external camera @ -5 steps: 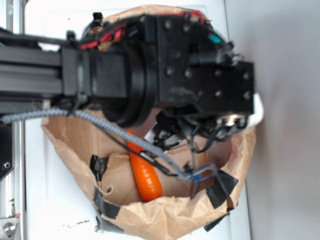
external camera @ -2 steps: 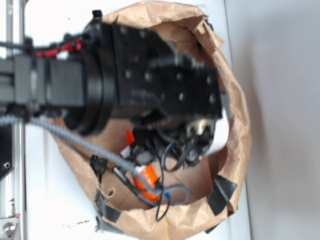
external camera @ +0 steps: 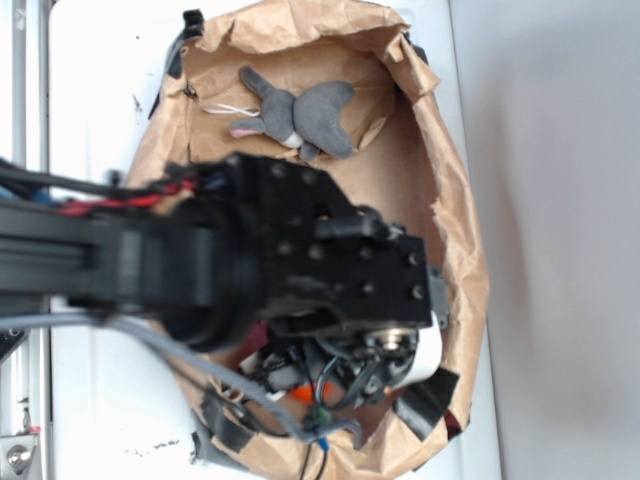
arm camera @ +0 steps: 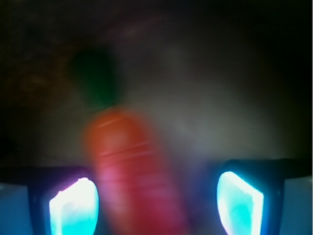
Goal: Grab the carrot.
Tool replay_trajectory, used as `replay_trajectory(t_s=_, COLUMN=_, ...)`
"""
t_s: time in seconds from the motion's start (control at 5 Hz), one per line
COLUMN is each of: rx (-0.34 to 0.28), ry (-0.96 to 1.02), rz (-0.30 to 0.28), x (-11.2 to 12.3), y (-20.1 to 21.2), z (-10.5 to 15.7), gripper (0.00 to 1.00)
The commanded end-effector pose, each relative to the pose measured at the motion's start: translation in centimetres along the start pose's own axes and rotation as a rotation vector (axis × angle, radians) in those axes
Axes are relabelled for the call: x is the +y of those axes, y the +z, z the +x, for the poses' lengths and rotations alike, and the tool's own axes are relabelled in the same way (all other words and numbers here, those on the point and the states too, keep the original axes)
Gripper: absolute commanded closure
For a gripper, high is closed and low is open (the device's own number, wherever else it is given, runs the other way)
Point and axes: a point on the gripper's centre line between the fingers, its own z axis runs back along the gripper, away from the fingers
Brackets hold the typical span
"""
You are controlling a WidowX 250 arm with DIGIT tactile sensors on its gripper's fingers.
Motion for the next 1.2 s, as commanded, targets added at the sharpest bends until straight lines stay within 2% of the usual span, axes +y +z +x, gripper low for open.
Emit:
replay_trajectory(t_s=0.0, rx=-0.083, ry=-0.059, rz=-0.113, x=-5.9, y=0.1, z=-0.1, gripper=0.0)
replay_trajectory(t_s=0.2, rx=-0.055, ry=-0.029, rz=0.009, x=-7.6, y=-1.6, z=-0.1, gripper=1.0)
replay_trajectory(t_s=0.4, rx=-0.067, ry=-0.06, rz=0.099, x=-8.8, y=-1.9, z=-0.1, gripper=1.0)
replay_trajectory(t_s=0.6, rx=-0.097, ry=-0.098, rz=0.104, x=-10.3, y=-1.7, z=-0.1, gripper=1.0)
replay_trajectory(t_s=0.8, rx=-0.126, ry=-0.064, rz=0.086, x=-4.2, y=1.1, z=-1.2, gripper=1.0)
replay_trajectory(t_s=1.0, rx=-0.221, ry=0.061, rz=0.095, x=-0.2, y=5.5, z=-1.5, gripper=1.0)
